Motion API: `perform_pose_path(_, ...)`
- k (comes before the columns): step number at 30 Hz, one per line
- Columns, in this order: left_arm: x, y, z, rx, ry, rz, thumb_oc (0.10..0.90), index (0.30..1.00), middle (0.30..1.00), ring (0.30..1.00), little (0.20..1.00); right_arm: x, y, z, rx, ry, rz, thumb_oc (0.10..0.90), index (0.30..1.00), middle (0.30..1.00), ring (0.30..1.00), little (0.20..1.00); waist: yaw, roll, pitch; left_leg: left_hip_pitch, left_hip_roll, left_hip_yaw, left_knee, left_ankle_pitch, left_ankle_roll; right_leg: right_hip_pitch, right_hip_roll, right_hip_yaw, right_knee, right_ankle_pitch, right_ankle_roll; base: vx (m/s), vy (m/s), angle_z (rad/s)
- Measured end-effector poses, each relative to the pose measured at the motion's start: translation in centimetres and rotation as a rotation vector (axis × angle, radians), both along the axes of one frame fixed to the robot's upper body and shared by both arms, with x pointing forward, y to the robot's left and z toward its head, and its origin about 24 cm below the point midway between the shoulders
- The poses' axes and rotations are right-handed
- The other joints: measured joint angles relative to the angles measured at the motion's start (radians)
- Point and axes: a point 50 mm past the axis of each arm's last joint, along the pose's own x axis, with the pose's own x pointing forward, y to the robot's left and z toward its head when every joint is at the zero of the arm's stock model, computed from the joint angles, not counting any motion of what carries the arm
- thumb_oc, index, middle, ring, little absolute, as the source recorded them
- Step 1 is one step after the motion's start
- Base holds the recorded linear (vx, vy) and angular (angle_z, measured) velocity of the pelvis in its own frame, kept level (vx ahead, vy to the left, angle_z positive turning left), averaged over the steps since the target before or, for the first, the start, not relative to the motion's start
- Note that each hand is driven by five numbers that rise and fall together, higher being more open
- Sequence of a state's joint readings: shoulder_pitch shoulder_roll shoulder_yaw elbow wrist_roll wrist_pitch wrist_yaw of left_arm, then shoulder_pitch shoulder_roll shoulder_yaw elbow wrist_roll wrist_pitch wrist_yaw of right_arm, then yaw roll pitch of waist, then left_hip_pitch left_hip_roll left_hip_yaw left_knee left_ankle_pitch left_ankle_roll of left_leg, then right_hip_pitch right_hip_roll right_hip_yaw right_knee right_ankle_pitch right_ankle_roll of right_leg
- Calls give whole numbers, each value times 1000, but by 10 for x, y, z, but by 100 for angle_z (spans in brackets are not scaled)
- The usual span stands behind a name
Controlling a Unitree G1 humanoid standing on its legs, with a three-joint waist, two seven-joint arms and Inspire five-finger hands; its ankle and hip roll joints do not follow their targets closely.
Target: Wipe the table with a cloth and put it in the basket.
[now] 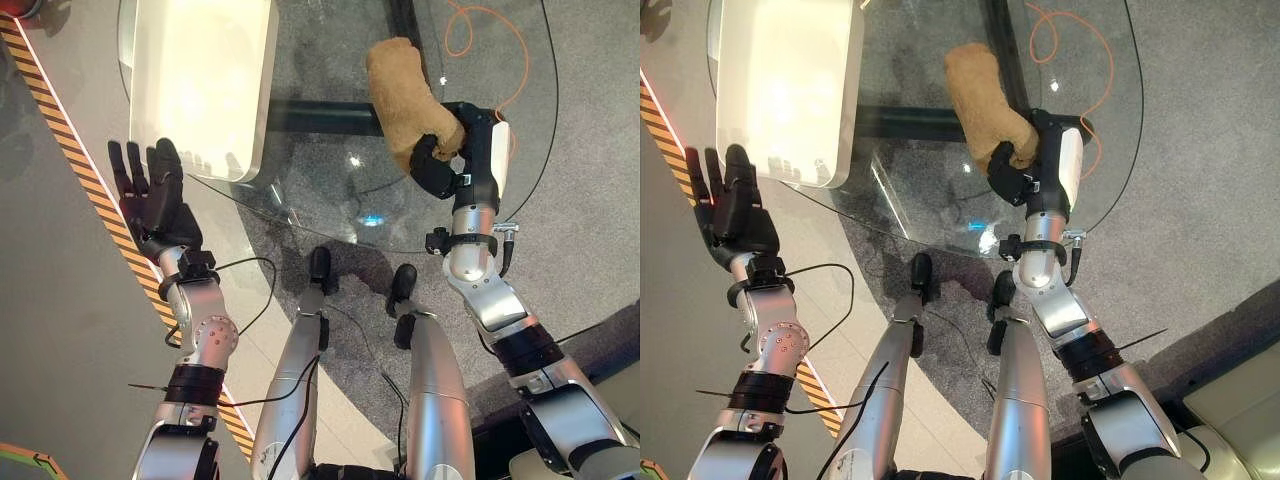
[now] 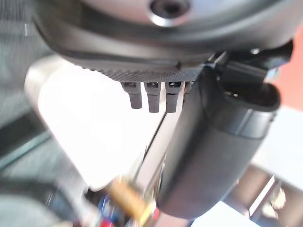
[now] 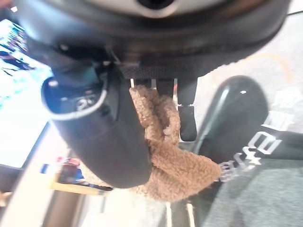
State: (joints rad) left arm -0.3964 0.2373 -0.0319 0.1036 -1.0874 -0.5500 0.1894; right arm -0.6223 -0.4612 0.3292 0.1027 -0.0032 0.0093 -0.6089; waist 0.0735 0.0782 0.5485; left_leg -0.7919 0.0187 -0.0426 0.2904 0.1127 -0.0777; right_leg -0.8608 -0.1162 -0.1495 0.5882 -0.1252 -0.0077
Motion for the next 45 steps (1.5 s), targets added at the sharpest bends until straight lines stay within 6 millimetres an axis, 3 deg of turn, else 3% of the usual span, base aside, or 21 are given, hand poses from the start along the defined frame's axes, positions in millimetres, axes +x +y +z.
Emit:
perform_pose_path(4, 0, -21, 8, 101, -62, -154, 800, 900, 900, 900, 900, -5, 4, 5, -18, -52, 37, 100, 300, 300, 300, 200, -5, 0, 0, -2, 0, 0, -2, -4, 3, 1, 0, 0, -5, 1, -2, 0, 0, 0)
perform_pose_path(10, 2, -29, 5, 131, -59, -262, 800, 900, 900, 900, 900, -12, 8, 13, -34, -106, 72, 100, 300, 300, 300, 200, -22, -1, 0, -1, -1, 3, -3, -6, 7, 11, 1, -3, -18, 6, 1, 0, 0, 0)
perform_pose_path(18, -1, -39, 18, 161, -137, -402, 800, 900, 900, 900, 900, -21, 11, 23, -45, -165, 118, 100, 300, 300, 300, 200, -22, -1, 0, 7, -2, 3, 9, -10, 12, 24, 0, -3, -17, 9, 2, 0, 0, 0)
perform_pose_path(26, -2, -54, 19, 188, -154, -528, 800, 900, 900, 900, 900, -22, 16, 21, -63, -159, 151, 100, 300, 300, 300, 200, -25, -5, 1, 8, -3, 3, 10, -10, 13, 26, 0, -1, -20, 13, 5, 0, 0, 0)
perform_pose_path(36, 2, -72, 34, 228, -196, -613, 800, 900, 900, 900, 900, -22, 26, 16, -129, -122, 219, 100, 300, 300, 300, 200, -27, -8, 1, 8, -4, 3, 8, -9, 12, 27, 1, 3, -22, 14, 7, 0, 0, 0)
perform_pose_path(45, 3, -71, 35, 229, -193, -615, 800, 900, 900, 900, 900, -21, 32, 15, -166, -97, 261, 100, 300, 300, 300, 200, -34, -10, 1, 8, -4, 4, 9, -9, 12, 26, 0, 2, -20, 15, 7, 0, 0, 0)
